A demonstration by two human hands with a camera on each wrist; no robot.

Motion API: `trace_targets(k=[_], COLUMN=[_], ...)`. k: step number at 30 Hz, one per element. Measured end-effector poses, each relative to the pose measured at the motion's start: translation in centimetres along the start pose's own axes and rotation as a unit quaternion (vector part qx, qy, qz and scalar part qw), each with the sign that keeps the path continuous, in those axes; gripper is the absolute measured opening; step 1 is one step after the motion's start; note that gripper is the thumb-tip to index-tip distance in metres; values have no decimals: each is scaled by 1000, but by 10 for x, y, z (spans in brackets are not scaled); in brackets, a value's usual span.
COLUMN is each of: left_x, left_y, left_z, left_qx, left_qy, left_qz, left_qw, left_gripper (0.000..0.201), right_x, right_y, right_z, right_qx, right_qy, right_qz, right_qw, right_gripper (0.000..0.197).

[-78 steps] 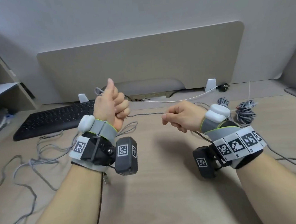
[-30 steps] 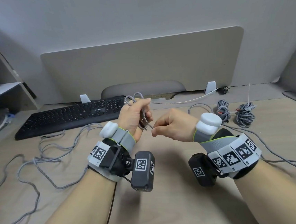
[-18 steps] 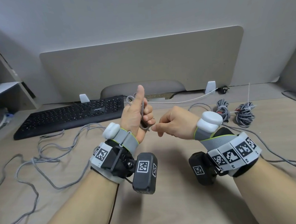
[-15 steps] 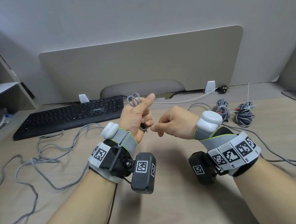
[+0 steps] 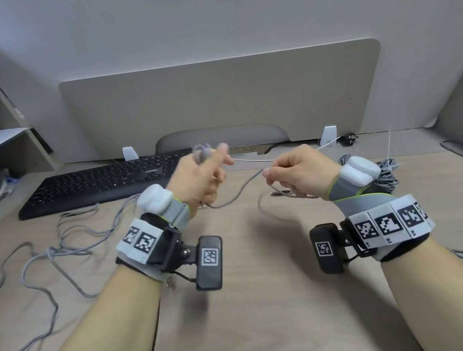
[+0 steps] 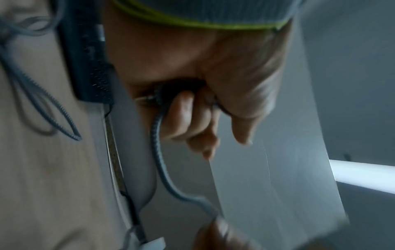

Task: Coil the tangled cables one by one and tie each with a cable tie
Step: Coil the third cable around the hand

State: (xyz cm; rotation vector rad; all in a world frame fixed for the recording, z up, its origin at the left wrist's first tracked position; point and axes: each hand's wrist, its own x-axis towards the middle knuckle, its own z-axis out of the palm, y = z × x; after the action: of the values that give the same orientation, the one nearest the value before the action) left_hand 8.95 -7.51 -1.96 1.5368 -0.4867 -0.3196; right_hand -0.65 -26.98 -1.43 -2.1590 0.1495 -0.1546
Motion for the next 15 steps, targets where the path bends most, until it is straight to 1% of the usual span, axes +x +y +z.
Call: trace_targets(k=[2, 3, 5, 7, 9, 12, 15], left_x=[-4, -6, -11, -14, -14, -10, -6], left_y=[-7, -11, -18, -20, -21, -24, -30], left_z=[14, 20, 27, 32, 33, 31, 29], left_qx=[98, 134, 153, 130, 117, 132, 160], left_qy=[-67, -95, -140, -166, -158, -135, -115], left_qz=[12, 16, 17, 12, 18, 39, 55], left_qw=[993, 986, 978, 978, 980, 981, 979], left_gripper=[39, 38, 23, 12, 16, 31, 38], right_x=[2, 2, 4, 4, 3, 0, -1], right_y=[0, 1, 2, 2, 1, -3, -3], right_z=[1, 1, 3, 4, 3, 3, 3], right_qx=[15, 20, 24, 25, 34, 50, 58], right_qy=[10, 13, 13, 8, 5, 4, 3], right_qz=[-11, -14, -15, -14, -16, -29, -38], right_qw=[1000, 1000, 1000, 1000, 999, 998, 998], right_gripper=[29, 29, 28, 29, 29, 28, 29])
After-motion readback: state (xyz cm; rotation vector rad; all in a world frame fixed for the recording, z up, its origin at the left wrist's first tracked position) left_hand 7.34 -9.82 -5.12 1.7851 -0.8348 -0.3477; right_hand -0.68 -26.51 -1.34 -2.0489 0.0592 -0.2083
